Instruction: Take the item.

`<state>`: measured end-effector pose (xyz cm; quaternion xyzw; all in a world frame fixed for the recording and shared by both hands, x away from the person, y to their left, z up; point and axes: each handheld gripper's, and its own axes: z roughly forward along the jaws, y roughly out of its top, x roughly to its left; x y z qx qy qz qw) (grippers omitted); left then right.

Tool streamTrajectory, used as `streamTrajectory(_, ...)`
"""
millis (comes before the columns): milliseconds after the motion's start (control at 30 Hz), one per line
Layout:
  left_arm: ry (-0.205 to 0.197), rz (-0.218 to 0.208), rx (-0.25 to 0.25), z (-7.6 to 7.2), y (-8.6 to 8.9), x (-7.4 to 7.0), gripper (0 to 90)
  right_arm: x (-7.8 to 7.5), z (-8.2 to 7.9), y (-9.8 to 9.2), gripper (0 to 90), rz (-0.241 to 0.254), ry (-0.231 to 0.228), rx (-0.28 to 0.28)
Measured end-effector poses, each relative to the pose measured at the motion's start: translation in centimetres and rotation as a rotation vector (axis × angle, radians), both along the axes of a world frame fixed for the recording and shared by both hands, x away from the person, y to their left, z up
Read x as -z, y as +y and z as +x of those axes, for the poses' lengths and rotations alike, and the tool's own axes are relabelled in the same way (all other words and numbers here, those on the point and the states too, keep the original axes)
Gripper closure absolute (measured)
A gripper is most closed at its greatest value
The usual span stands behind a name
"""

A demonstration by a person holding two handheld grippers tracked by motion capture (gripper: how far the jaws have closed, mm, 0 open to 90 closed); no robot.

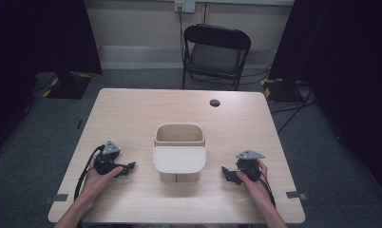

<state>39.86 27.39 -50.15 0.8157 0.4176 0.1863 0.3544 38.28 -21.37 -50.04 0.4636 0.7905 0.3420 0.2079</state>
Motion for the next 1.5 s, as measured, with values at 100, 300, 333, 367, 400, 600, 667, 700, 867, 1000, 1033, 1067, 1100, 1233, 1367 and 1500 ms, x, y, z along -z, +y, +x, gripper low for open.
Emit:
streamTrajectory(100,-0.004,-0.007,-0.004,0.0,0.1,0.0,14.8,0.0,0.0,0.0,13.8,0.000,0.000,0.000)
streamTrajectory(300,0.007,-0.009,-0.008,-0.1,0.1,-0.1,16.5,0.0,0.0,0.0,13.8,0.000,0.000,0.000)
streamTrajectory(333,0.009,-0.013,-0.008,-0.1,0.1,-0.2,17.0,0.0,0.0,0.0,13.8,0.000,0.000,0.000)
streamTrajectory(367,0.011,-0.016,-0.008,-0.1,0.2,-0.3,17.3,0.0,0.0,0.0,13.8,0.000,0.000,0.000)
streamTrajectory(400,0.006,-0.032,-0.020,-0.1,0.2,-0.3,18.9,0.0,0.0,0.0,13.8,0.000,0.000,0.000)
streamTrajectory(600,-0.012,-0.068,-0.027,-0.3,0.4,-0.7,19.8,0.0,0.0,0.0,13.8,0.000,0.000,0.000)
streamTrajectory(667,-0.014,-0.075,-0.030,-0.3,0.3,-0.8,19.9,0.0,0.0,0.0,13.8,0.000,-0.001,0.000)
streamTrajectory(700,-0.018,-0.077,-0.027,-0.4,0.3,-1.0,19.9,0.0,0.0,0.0,13.8,0.000,0.000,0.000)
streamTrajectory(867,-0.028,-0.107,-0.010,-0.7,0.1,-1.4,20.5,0.0,0.0,0.0,13.8,0.000,0.000,0.000)
streamTrajectory(1000,-0.040,-0.131,0.013,-1.0,-0.3,-1.8,21.1,0.0,0.0,0.0,13.8,0.000,0.000,0.000)
streamTrajectory(1033,-0.046,-0.143,0.027,-1.2,-0.5,-2.0,21.1,0.0,0.0,0.0,13.8,0.000,0.000,0.000)
streamTrajectory(1067,-0.046,-0.143,0.027,-1.2,-0.5,-2.0,21.2,0.0,0.0,0.0,13.8,0.000,0.000,0.000)
streamTrajectory(1100,-0.049,-0.145,0.036,-1.2,-0.6,-2.1,21.2,0.0,0.0,0.0,13.8,0.000,-0.001,0.000)
streamTrajectory(1233,-0.047,-0.163,0.068,-1.4,-1.1,-2.5,21.1,0.0,0.0,0.0,13.8,0.000,-0.001,0.000)
streamTrajectory(1367,-0.063,-0.183,0.089,-1.6,-1.7,-3.0,21.1,0.0,0.0,0.0,13.7,0.001,-0.001,0.000)
streamTrajectory(1500,-0.078,-0.202,0.109,-1.8,-2.1,-3.5,21.1,0.0,0.0,0.0,13.7,0.000,-0.001,0.000)
